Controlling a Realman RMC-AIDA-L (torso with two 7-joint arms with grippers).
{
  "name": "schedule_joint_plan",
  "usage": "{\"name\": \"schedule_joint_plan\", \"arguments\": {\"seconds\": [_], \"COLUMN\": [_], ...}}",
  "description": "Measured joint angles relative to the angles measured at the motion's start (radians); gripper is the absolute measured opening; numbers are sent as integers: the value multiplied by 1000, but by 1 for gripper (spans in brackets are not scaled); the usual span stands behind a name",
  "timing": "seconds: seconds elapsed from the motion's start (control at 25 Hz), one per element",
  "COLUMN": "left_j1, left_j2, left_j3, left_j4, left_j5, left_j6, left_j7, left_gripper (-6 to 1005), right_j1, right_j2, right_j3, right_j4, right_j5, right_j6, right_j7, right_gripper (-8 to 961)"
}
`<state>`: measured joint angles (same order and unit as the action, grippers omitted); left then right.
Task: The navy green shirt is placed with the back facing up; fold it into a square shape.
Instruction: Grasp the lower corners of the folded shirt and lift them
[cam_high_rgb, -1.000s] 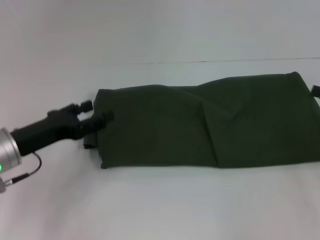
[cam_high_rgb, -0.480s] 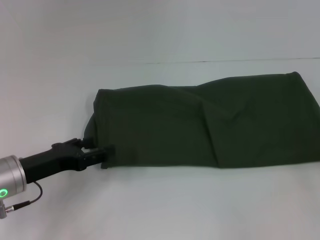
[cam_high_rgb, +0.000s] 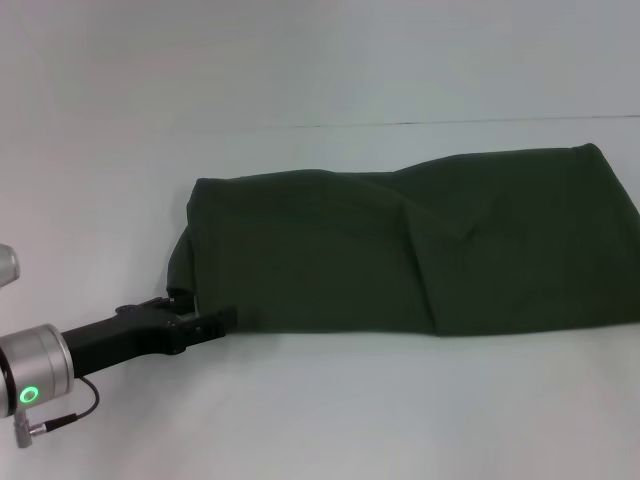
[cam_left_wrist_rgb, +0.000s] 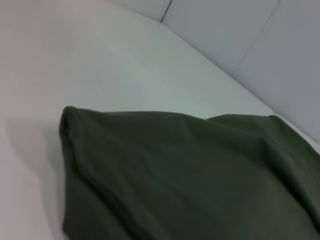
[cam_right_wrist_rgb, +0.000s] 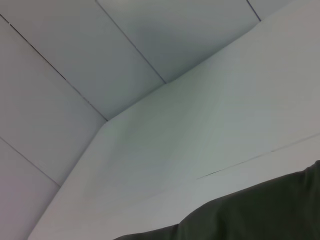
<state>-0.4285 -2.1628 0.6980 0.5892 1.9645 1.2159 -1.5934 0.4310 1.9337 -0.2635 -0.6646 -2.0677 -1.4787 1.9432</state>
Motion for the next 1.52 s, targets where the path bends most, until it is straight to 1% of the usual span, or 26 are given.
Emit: {"name": "schedule_joint_plan", "arguments": {"seconds": [0.32,0.56,0.72,0.96,1.2,1.52], "left_j1": [-10,-30,-38,-40,-44,-45], "left_j2": [0,0,0,0,0,0], "left_j3": [9,21,30,14,22,23], "left_j4": [-14,-30,-32,-28,-32,-28], "left_j5": [1,2,1,-4,1,1], "left_j6": [-25,-21,-44,-65,-89,-97], "left_j7": [0,2,0,-1,-8,-18], "left_gripper": [861,829,807,699,590,228], "right_j1": [-9,-11,-12,-15,-22,-25], "right_j2": [1,1,1,3,4,3], "right_j3": [0,1,1,1,1,-1], "right_j4": [0,2,2,2,-1,-2], "right_j5": [0,-1,-4,-4,-2,-6], "right_j6": [0,2,2,2,1,2], "right_j7": [0,0,-3,-5,-6,-3], "right_gripper": [729,719,713,703,693,680]}}
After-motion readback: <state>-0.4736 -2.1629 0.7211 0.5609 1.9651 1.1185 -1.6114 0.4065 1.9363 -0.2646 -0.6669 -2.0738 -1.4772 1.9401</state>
